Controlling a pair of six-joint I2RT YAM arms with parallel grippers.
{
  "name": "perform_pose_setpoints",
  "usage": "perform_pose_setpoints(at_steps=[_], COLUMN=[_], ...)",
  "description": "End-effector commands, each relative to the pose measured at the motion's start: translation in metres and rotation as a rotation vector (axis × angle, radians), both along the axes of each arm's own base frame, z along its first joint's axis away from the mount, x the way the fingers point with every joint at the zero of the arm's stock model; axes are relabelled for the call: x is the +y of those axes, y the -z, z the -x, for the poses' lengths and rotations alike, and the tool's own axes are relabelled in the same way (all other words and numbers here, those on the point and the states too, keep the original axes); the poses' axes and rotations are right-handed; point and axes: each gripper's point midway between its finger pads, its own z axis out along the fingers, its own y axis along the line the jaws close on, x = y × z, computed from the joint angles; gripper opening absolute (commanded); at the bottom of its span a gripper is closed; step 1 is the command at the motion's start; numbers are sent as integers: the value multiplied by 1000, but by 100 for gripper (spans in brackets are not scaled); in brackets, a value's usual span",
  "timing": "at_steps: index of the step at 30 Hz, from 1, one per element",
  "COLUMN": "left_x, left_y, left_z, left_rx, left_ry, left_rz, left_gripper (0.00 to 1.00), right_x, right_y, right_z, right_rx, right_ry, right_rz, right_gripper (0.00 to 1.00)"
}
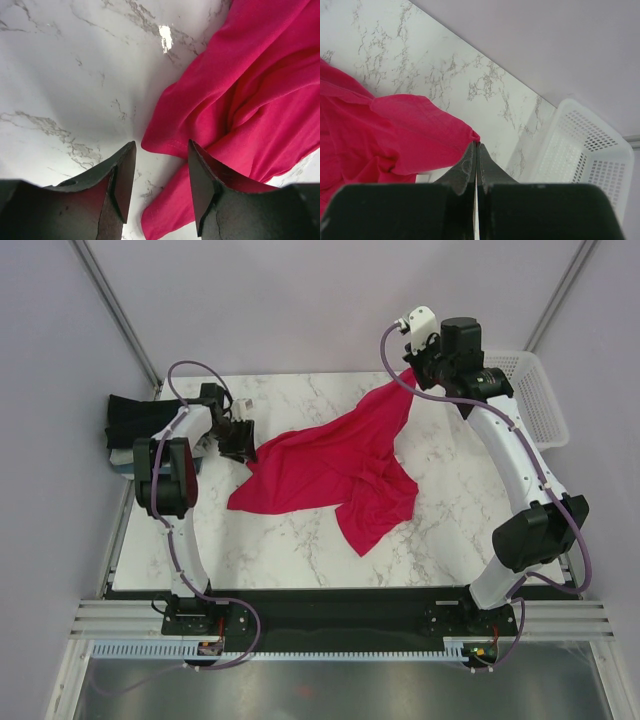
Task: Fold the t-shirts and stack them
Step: Flatten the tshirt out
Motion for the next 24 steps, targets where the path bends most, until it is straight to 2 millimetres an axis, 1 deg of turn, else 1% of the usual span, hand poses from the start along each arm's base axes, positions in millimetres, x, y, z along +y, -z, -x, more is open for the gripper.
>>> perform_pose_setpoints(at_steps=[1,6,8,12,13,15,16,19,21,22,23,24], left_x=[-5,-9,-9,-8,-8,-9,-9,-9,-9,-9,-8,-7], left_y=[4,9,10,10,9,7,6,-3,-17,-27,-45,-59], left_z=[5,5,3,0,-1,-1,0,-1,-2,-3,-6,-8], left_rx=[11,28,25,21,17,17,15,-3,-29,-38,-80,-106], left_ry=[49,51,50,51,51,53,54,56,61,64,76,85], left_rz=[35,57,55,52,52,58,57,57,58,55,47,42], left_gripper=[54,53,52,43,30,8,2,2,2,2,2,2], right_x=[-6,-6,-6,-8,-8,-10,-11,-12,-13,-16,-19,-24], right_y=[-21,-18,-19,-17,-17,-17,-16,-16,-16,-16,-17,-19], right_z=[0,0,0,0,0,0,0,0,0,-1,-1,-2], right_rx=[-61,-54,-56,-53,-53,-52,-53,-51,-52,-55,-57,-65], right_ry=[22,23,24,26,28,29,32,36,41,50,60,78], right_rz=[-11,-11,-11,-7,-7,-7,-7,-8,-8,-4,0,4], right_gripper=[0,0,0,0,0,0,0,0,0,0,0,0])
